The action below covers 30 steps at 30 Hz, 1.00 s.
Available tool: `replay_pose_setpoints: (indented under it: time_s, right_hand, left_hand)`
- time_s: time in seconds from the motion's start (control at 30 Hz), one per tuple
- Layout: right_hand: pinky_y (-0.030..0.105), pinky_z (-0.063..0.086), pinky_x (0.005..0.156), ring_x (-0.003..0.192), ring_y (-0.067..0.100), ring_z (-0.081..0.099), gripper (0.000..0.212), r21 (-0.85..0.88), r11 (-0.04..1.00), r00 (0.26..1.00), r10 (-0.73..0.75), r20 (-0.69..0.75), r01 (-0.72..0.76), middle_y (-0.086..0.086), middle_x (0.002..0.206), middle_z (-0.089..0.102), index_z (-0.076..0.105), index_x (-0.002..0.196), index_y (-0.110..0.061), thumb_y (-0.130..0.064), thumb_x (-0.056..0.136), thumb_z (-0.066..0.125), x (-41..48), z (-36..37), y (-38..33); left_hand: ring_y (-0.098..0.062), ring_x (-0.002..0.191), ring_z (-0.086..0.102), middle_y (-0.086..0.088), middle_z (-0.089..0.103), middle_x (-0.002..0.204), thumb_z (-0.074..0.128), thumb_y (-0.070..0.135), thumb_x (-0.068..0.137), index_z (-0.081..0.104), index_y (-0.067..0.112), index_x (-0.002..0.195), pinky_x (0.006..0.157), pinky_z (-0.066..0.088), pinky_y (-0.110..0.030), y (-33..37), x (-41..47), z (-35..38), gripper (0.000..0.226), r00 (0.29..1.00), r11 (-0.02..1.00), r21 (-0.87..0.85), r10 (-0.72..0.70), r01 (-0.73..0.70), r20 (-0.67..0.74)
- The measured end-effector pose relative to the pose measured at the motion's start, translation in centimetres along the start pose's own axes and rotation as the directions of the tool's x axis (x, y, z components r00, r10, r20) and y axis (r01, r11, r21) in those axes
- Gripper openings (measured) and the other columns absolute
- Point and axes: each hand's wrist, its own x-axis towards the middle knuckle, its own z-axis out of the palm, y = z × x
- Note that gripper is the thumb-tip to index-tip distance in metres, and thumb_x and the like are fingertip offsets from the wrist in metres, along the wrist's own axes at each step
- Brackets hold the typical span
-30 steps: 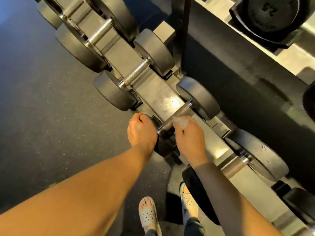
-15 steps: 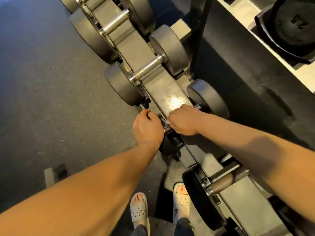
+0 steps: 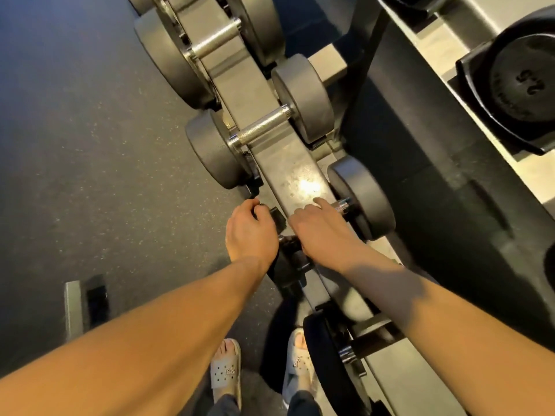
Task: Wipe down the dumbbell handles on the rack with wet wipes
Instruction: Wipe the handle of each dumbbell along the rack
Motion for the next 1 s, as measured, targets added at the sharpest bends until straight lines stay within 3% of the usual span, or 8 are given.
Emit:
replay_pose_setpoints:
  time_s: [0.2, 0.33, 0.43, 0.5, 0.53, 0.63, 0.73, 1.0]
  right_hand:
    - [0.044, 0.038, 0.107, 0.112, 0.027, 0.056, 0.037, -0.058, 0.986, 0.971, 0.144, -0.19, -0.157, 0.008, 0.114, 0.063, 0.061, 0.117, -0.012, -0.016, 0.09, 0.036, -2.8, 1.0, 0.9]
    - [0.036, 0.052, 0.083, 0.098, 0.022, 0.06, 0.034, 0.482, 0.827, 0.786, 0.493, -0.374, -0.29, 0.006, 0.109, 0.066, 0.068, 0.112, -0.01, -0.016, 0.089, 0.044, -6.1, 2.9, -2.5]
    - [0.036, 0.053, 0.075, 0.077, 0.012, 0.055, 0.026, 0.969, 0.024, 0.454, 0.886, 0.093, -0.245, -0.004, 0.085, 0.058, 0.061, 0.087, -0.021, -0.029, 0.104, 0.043, -5.6, 2.9, -4.6]
    - [0.043, 0.057, 0.087, 0.084, 0.019, 0.063, 0.015, 0.726, -0.685, 0.34, 0.698, 0.63, 0.061, 0.005, 0.093, 0.064, 0.061, 0.096, -0.02, -0.027, 0.105, 0.051, -3.9, 2.5, -4.2]
    - [0.042, 0.056, 0.093, 0.092, 0.025, 0.065, 0.01, 0.558, -0.814, 0.363, 0.576, 0.732, 0.165, 0.012, 0.102, 0.065, 0.061, 0.103, -0.018, -0.027, 0.1, 0.058, -3.2, 2.4, -3.8]
    - [0.037, 0.054, 0.096, 0.107, 0.027, 0.064, 0.044, 0.447, -0.859, 0.467, 0.512, 0.721, 0.251, 0.011, 0.118, 0.061, 0.059, 0.114, -0.027, -0.035, 0.073, 0.074, -1.8, 1.5, -3.0]
    - [0.024, 0.05, 0.07, 0.08, 0.013, 0.061, 0.018, 0.403, -0.795, 0.378, 0.581, 0.721, 0.453, 0.0, 0.094, 0.063, 0.063, 0.104, -0.02, -0.005, 0.097, 0.057, -0.8, 1.6, -2.1]
    - [0.042, 0.04, 0.116, 0.125, 0.029, 0.06, 0.027, 0.273, -0.732, 0.326, 0.561, 0.76, 0.624, 0.015, 0.132, 0.064, 0.064, 0.124, -0.01, -0.002, 0.098, 0.058, -0.7, 2.0, -3.2]
  left_hand:
    - [-0.021, 0.115, 0.06, 0.001, 0.067, 0.126, 0.036, 0.033, 0.103, 0.066, 0.023, 0.129, 0.103, 0.05, -0.043, 0.0, 0.1, -0.2, 0.041, 1.0, 1.0, -0.006, 0.003, -0.003, 0.013]
    - [-0.023, 0.118, 0.059, 0.0, 0.066, 0.128, 0.036, 0.032, 0.103, 0.065, 0.021, 0.13, 0.105, 0.048, -0.046, 0.0, 0.2, -0.3, 0.041, 1.0, 1.0, 0.008, 0.01, -0.01, 0.021]
    - [-0.024, 0.113, 0.059, -0.001, 0.066, 0.122, 0.037, 0.029, 0.103, 0.066, 0.021, 0.125, 0.1, 0.049, -0.043, 0.2, 0.2, -0.3, 0.037, 1.0, 1.0, 0.003, -0.004, 0.004, 0.019]
    - [-0.021, 0.108, 0.058, 0.001, 0.066, 0.117, 0.037, 0.028, 0.103, 0.066, 0.022, 0.124, 0.095, 0.048, -0.038, 0.3, 0.2, -0.4, 0.036, 1.0, 1.0, 0.016, -0.009, 0.009, 0.016]
    - [-0.019, 0.103, 0.057, 0.002, 0.065, 0.113, 0.037, 0.027, 0.104, 0.067, 0.021, 0.122, 0.09, 0.045, -0.035, 0.3, 0.3, -0.4, 0.036, 1.0, 1.0, 0.027, -0.011, 0.011, 0.015]
    - [-0.021, 0.095, 0.056, 0.003, 0.063, 0.103, 0.037, 0.026, 0.103, 0.068, 0.021, 0.113, 0.082, 0.041, -0.032, 0.3, 0.4, -0.4, 0.033, 1.0, 0.999, 0.047, -0.011, 0.01, 0.01]
    - [-0.023, 0.095, 0.058, 0.005, 0.062, 0.094, 0.037, 0.026, 0.102, 0.067, 0.023, 0.106, 0.082, 0.045, -0.036, 0.2, 0.5, -0.3, 0.031, 1.0, 0.999, 0.049, -0.017, 0.017, -0.003]
    - [-0.025, 0.091, 0.06, 0.001, 0.065, 0.093, 0.037, 0.027, 0.1, 0.067, 0.021, 0.103, 0.077, 0.044, -0.036, 0.3, 0.3, -0.4, 0.03, 1.0, 0.999, 0.043, -0.017, 0.017, 0.01]
